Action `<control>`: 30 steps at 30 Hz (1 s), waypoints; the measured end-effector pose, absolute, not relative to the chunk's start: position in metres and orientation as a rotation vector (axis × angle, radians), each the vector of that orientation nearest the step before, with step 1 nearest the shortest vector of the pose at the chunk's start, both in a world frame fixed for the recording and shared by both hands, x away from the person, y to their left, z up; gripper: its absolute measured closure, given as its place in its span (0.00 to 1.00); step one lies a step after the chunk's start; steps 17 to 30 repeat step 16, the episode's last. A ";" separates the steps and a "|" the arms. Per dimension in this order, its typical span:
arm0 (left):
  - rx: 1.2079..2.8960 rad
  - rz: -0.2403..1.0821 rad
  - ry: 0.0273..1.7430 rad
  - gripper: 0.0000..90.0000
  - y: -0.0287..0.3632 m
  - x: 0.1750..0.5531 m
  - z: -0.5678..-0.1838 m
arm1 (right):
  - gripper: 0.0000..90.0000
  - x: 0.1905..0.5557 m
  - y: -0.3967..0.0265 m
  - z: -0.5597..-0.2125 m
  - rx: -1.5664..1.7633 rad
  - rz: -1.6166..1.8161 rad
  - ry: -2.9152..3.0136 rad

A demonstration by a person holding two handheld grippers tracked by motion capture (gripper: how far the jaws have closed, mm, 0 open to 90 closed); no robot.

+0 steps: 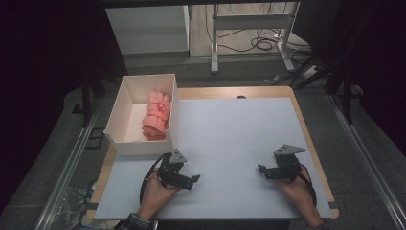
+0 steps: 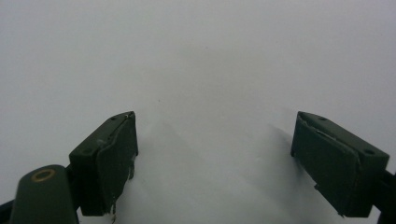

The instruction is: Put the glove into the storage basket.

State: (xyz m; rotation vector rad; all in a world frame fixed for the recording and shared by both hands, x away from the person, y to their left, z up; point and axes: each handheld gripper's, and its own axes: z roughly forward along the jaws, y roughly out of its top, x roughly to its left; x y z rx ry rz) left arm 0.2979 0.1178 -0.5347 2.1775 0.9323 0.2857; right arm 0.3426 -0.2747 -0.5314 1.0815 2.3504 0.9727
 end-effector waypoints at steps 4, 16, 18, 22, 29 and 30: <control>2.210 0.289 0.928 0.07 0.112 0.298 -0.543 | 0.17 0.343 -0.275 -0.531 1.081 0.973 2.350; 2.225 0.311 0.915 0.00 0.105 0.297 -0.548 | 0.17 0.343 -0.275 -0.531 1.080 0.971 2.351; 2.225 0.311 0.915 0.00 0.105 0.297 -0.548 | 0.17 0.343 -0.275 -0.531 1.080 0.971 2.351; 2.225 0.311 0.915 0.00 0.105 0.297 -0.548 | 0.17 0.343 -0.275 -0.531 1.080 0.971 2.351; 2.225 0.311 0.915 0.00 0.105 0.297 -0.548 | 0.17 0.343 -0.275 -0.531 1.080 0.971 2.351; 2.225 0.311 0.915 0.00 0.105 0.297 -0.548 | 0.17 0.343 -0.275 -0.531 1.080 0.971 2.351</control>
